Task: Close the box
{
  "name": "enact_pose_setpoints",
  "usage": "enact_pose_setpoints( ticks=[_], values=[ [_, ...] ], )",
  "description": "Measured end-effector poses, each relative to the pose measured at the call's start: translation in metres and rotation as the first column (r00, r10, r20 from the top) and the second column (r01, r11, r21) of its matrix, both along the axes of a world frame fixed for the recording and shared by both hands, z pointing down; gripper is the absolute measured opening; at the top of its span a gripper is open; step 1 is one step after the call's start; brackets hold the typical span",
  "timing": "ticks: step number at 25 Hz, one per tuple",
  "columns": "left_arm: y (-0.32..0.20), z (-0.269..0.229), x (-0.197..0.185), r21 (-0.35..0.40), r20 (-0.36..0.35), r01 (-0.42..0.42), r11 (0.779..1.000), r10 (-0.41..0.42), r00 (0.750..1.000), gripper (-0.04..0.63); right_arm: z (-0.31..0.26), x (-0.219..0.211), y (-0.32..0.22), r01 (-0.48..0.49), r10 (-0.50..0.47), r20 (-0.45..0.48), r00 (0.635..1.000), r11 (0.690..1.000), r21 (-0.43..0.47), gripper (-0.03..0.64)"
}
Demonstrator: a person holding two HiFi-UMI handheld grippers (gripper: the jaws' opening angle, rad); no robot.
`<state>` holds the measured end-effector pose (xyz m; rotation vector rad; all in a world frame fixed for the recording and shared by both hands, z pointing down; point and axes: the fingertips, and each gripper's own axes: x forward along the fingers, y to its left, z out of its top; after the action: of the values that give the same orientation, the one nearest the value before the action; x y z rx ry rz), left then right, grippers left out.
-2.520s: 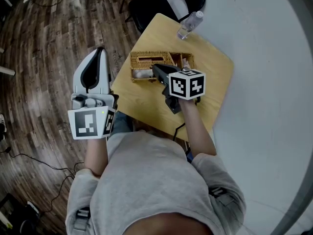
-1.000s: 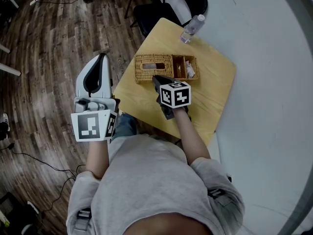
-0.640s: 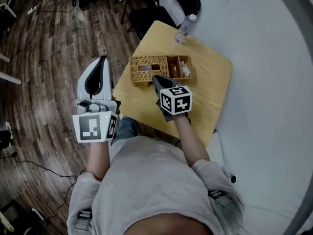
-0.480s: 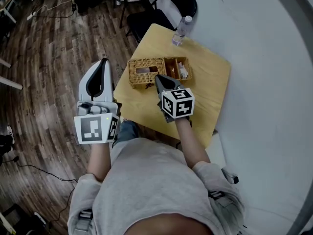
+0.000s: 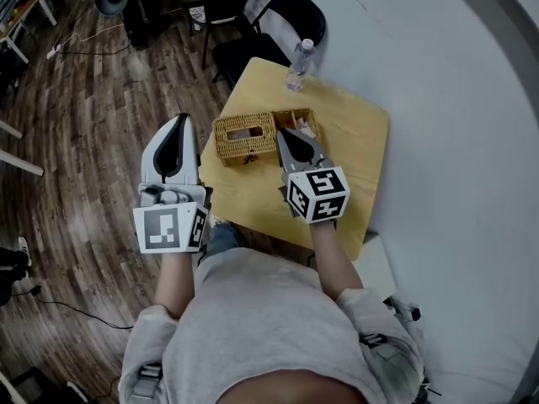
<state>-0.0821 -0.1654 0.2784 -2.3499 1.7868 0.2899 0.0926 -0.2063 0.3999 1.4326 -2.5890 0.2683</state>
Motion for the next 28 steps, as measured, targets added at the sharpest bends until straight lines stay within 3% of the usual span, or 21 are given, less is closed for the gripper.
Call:
enact_pose_setpoints(
  ticks=[9, 19, 28],
  values=[
    [0.004, -0.008, 0.016, 0.01, 0.009, -0.028, 1.0, 0.028, 1.0, 0.058, -0.058, 0.019, 0.014, -0.025, 0.017, 0.061, 0.998, 0.991, 0.135, 0.005],
    [0.006, -0.014, 0.024, 0.017, 0.012, -0.036, 0.999, 0.035, 0.999, 0.057, -0.101, 0.04, 0.028, -0.071, 0.059, 0.054, 0.997, 0.963, 0.261, 0.005],
    [0.009, -0.02, 0.027, 0.023, 0.008, -0.04, 0.999, 0.04, 0.999, 0.058, -0.124, 0.056, 0.039, -0.114, 0.098, 0.066, 0.993, 0.939, 0.324, 0.005]
  ],
)
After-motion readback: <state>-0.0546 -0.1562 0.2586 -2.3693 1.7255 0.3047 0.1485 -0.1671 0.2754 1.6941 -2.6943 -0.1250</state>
